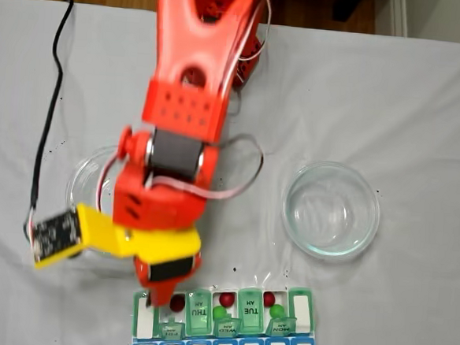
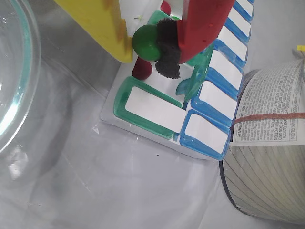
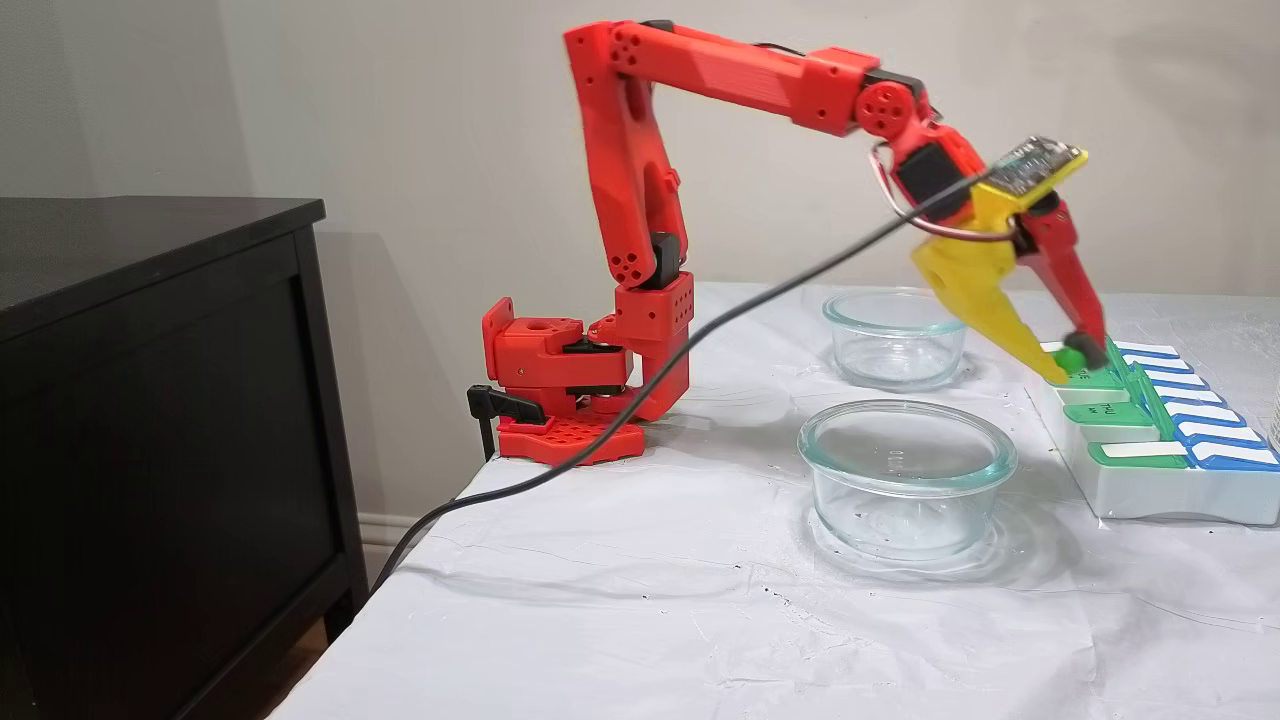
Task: Sort medicines into box.
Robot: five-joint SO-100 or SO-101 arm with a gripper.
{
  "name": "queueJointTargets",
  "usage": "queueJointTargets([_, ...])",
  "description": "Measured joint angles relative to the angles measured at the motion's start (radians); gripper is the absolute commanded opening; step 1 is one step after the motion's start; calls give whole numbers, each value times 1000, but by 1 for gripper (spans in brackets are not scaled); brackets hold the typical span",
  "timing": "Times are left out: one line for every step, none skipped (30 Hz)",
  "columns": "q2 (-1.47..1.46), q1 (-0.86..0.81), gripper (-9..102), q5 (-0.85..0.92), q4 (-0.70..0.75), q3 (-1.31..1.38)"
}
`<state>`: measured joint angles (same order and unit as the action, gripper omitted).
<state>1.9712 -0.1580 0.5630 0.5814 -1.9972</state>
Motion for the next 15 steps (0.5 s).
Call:
queueJointTargets([-35,3,0,-8,-2,25])
queueJointTargets([-64,8,0,-14,-3,43])
queueJointTargets([-83,11,0,-17,-3,58])
queueJointTargets([-97,12,0,-18,-3,71])
queueJointTargets([-101,15,0,-18,-3,80])
queueJointTargets([-104,15,0,-18,-3,83])
queueJointTargets([-109,15,0,-18,2,86])
queueJointTargets([-109,15,0,-18,9,89])
queueJointTargets([-110,15,0,-17,15,89])
queueJointTargets([-110,15,0,-12,20,89])
queueJointTargets([-110,18,0,-5,26,89])
queueJointTargets([-110,21,0,0,31,89])
queueJointTargets([-110,23,0,5,32,89])
queueJointTargets([-110,28,0,11,32,89])
queueJointTargets([-110,32,0,14,32,89])
